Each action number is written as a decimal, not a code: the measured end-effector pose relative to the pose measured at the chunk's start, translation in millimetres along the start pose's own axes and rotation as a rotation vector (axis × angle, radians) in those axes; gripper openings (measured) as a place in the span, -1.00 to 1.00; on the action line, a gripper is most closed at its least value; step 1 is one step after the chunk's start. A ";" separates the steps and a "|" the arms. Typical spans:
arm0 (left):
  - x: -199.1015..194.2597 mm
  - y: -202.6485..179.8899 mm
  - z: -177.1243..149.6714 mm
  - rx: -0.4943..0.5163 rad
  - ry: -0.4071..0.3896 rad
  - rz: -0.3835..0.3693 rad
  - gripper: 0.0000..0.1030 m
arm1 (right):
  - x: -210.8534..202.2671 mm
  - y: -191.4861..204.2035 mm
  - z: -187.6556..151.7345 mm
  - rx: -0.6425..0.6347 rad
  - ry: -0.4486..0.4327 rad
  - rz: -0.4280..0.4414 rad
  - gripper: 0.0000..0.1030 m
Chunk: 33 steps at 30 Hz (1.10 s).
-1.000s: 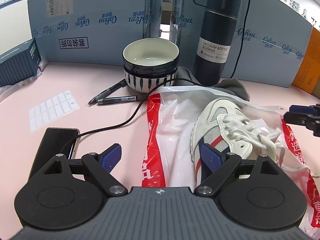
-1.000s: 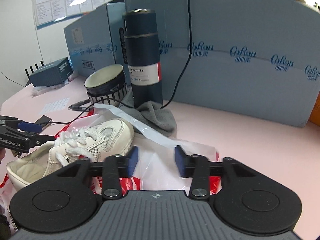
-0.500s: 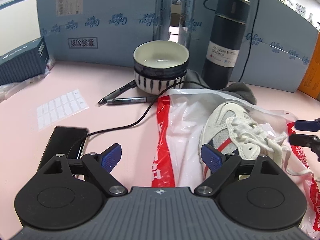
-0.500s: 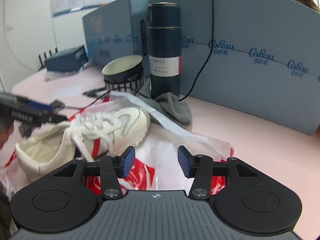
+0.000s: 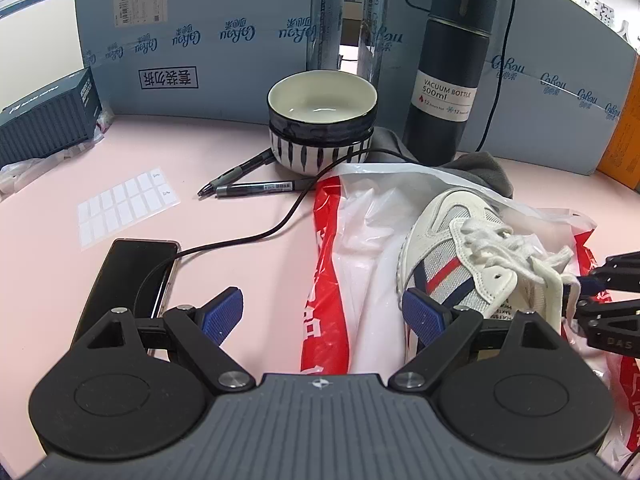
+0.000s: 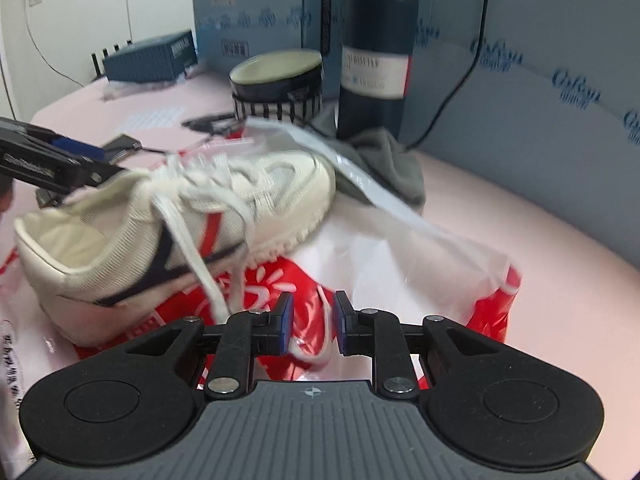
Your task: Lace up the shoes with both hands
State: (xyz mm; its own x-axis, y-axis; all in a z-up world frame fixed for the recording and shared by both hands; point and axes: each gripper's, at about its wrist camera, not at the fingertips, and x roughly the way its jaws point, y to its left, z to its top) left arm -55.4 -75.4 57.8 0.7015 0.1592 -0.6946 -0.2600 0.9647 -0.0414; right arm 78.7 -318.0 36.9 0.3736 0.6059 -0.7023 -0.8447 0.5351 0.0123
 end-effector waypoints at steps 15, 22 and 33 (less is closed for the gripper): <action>1.2 6.1 -6.6 -0.056 0.055 0.019 0.67 | 12.7 13.6 -11.6 -0.015 -0.045 0.129 1.00; -0.1 10.1 -8.2 -0.070 0.065 0.022 0.67 | 7.7 10.3 -8.7 0.040 -0.044 0.098 1.00; -19.7 10.3 -11.7 -0.046 0.017 0.025 0.68 | -28.8 5.7 -6.1 0.053 -0.123 -0.033 1.00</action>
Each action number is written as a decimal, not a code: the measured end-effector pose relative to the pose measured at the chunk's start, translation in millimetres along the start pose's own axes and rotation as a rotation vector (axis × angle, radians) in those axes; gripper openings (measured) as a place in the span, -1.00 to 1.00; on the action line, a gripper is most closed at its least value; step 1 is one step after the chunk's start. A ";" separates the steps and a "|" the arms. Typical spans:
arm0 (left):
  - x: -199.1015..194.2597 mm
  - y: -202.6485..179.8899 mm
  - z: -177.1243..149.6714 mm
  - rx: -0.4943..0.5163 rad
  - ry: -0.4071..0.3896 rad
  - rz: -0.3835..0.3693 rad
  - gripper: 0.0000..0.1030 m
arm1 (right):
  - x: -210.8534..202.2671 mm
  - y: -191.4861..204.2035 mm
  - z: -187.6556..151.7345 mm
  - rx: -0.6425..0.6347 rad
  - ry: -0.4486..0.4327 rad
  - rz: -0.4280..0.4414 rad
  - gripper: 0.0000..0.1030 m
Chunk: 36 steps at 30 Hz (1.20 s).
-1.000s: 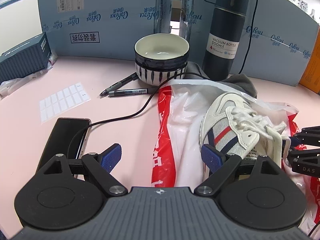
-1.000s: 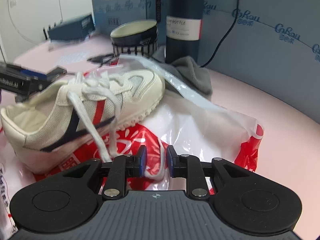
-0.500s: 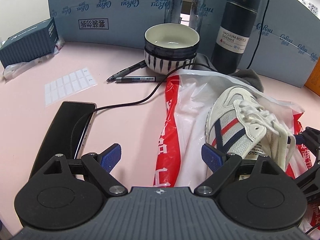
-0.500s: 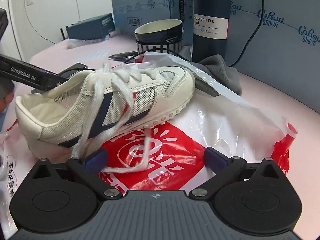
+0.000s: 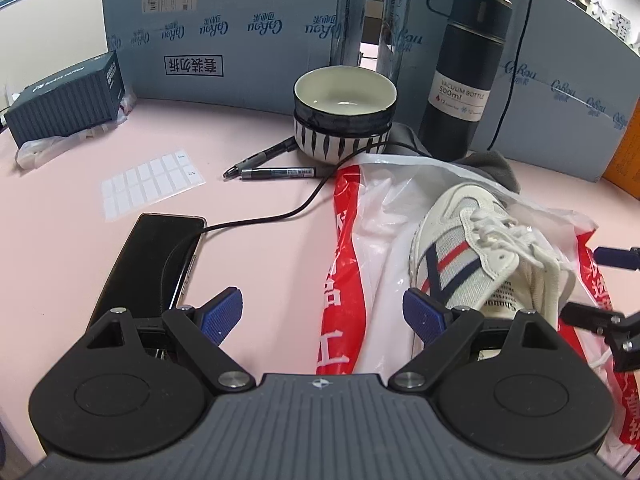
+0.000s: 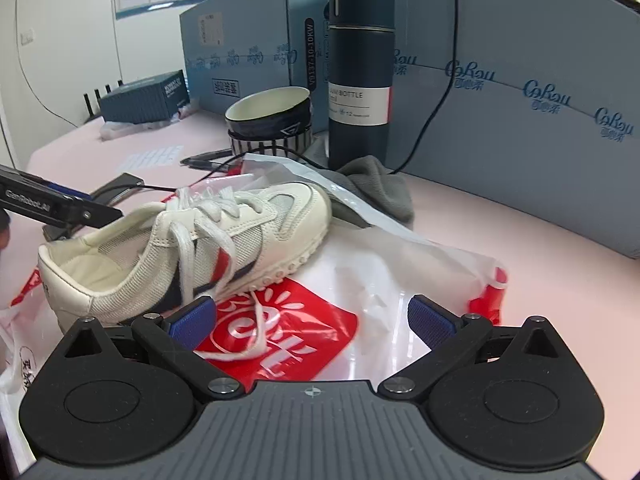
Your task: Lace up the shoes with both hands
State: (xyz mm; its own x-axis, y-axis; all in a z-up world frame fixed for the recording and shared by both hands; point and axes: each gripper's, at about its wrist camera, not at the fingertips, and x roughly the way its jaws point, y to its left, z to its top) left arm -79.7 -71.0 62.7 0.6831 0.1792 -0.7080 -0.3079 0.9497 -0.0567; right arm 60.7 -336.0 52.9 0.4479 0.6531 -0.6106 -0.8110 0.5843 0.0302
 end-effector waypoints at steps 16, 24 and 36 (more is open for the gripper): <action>7.5 -0.8 -3.8 -0.021 0.100 0.071 0.68 | 38.0 24.8 -7.3 -0.200 0.053 -0.231 0.99; 10.1 0.0 -3.2 -0.027 0.107 0.070 0.68 | 22.2 -4.3 -7.2 -0.217 0.049 -0.361 1.00; 9.1 2.0 0.4 -0.021 0.113 0.043 0.68 | -50.9 -49.7 58.0 -0.163 -0.213 -0.258 1.00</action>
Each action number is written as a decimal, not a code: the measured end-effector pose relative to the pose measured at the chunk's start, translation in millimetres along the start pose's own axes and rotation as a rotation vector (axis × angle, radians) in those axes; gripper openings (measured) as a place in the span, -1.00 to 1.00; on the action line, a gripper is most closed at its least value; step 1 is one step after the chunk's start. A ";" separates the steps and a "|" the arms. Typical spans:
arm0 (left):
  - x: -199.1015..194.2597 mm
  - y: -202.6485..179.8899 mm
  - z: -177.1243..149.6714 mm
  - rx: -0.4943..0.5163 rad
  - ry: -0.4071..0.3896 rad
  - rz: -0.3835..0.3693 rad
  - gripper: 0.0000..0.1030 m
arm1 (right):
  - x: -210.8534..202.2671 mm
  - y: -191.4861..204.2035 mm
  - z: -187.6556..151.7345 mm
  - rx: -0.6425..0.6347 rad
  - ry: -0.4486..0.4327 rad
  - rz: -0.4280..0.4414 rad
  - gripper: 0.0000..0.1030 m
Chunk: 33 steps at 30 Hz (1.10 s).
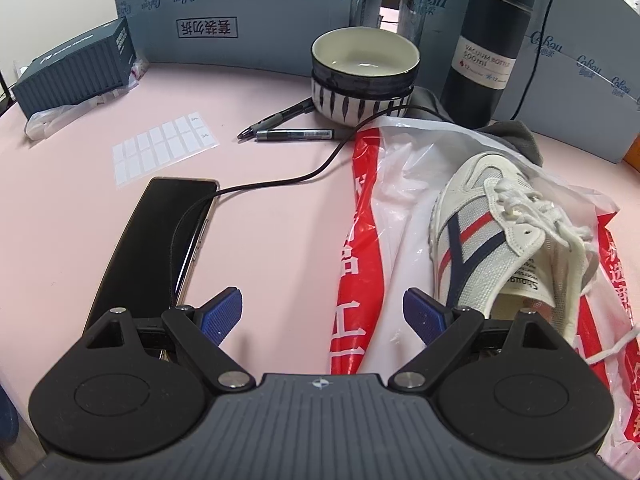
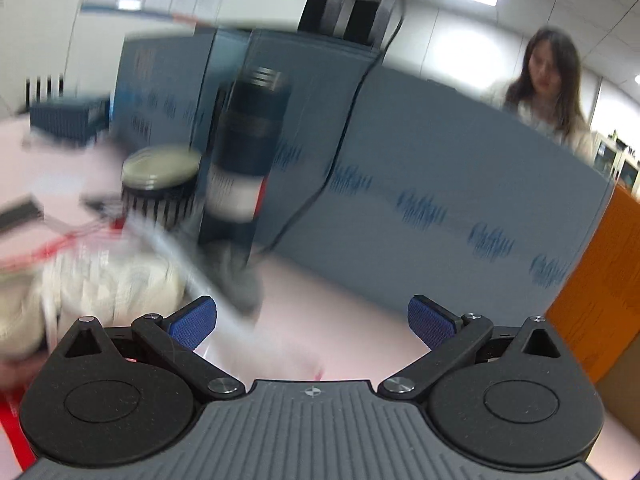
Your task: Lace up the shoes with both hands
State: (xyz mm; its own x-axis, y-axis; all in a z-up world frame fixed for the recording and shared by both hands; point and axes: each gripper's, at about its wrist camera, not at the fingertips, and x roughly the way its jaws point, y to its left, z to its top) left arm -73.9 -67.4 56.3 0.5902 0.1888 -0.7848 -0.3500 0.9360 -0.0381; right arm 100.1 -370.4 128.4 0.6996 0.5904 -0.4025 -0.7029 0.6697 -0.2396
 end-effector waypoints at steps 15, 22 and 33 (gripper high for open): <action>-14.7 11.1 4.4 -0.064 -0.059 -0.019 0.68 | 24.9 20.2 -43.5 0.565 0.265 0.267 -0.36; -11.5 11.6 -0.1 -0.058 -0.053 -0.026 0.68 | 40.0 50.8 -61.8 0.337 0.289 0.129 -0.72; -6.1 14.7 -1.2 -0.078 -0.034 -0.009 0.68 | 45.1 39.7 -66.2 0.360 0.270 0.190 -0.90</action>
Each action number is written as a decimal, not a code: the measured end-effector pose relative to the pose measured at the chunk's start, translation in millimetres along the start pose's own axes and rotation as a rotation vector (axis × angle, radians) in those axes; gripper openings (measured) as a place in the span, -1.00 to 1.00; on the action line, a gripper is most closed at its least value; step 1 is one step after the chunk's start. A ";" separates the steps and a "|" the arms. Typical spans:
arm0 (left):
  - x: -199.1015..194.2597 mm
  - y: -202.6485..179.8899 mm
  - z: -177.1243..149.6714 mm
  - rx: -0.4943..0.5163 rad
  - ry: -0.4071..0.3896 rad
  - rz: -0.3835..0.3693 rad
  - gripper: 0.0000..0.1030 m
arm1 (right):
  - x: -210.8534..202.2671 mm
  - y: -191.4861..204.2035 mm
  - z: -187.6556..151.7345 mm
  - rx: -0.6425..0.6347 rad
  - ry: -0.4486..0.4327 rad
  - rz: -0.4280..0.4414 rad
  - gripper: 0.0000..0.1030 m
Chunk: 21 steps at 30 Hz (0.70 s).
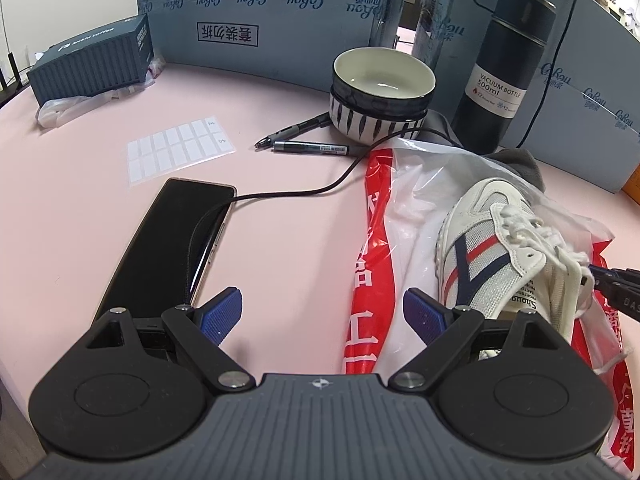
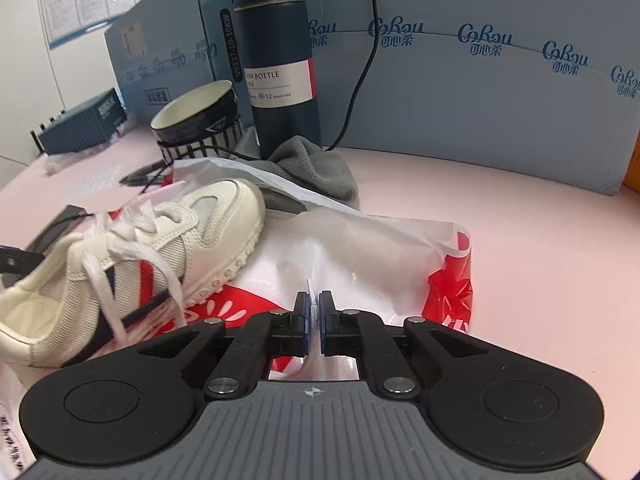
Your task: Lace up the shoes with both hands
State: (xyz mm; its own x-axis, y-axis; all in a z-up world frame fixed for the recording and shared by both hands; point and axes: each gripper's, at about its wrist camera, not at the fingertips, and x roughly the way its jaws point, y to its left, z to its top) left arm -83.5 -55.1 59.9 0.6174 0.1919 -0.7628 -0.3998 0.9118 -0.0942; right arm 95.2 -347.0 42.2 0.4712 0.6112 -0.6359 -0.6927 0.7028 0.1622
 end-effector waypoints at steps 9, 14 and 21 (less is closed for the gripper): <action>3.5 -5.9 -4.9 0.000 0.030 0.004 0.68 | -20.6 -2.7 6.4 0.035 -0.011 0.122 -0.93; 2.5 -9.7 -8.2 0.005 0.035 0.005 0.68 | -30.6 -12.1 19.9 0.134 -0.016 0.223 -0.94; -0.6 -9.2 -9.3 0.000 0.028 0.007 0.68 | -54.8 -52.2 64.9 0.373 -0.058 0.375 -0.94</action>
State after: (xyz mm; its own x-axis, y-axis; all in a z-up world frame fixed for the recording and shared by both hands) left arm -86.5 -67.0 55.2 0.5954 0.1875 -0.7812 -0.4040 0.9104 -0.0894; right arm 141.0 -393.6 117.6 0.2656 0.8569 -0.4418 -0.5832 0.5077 0.6342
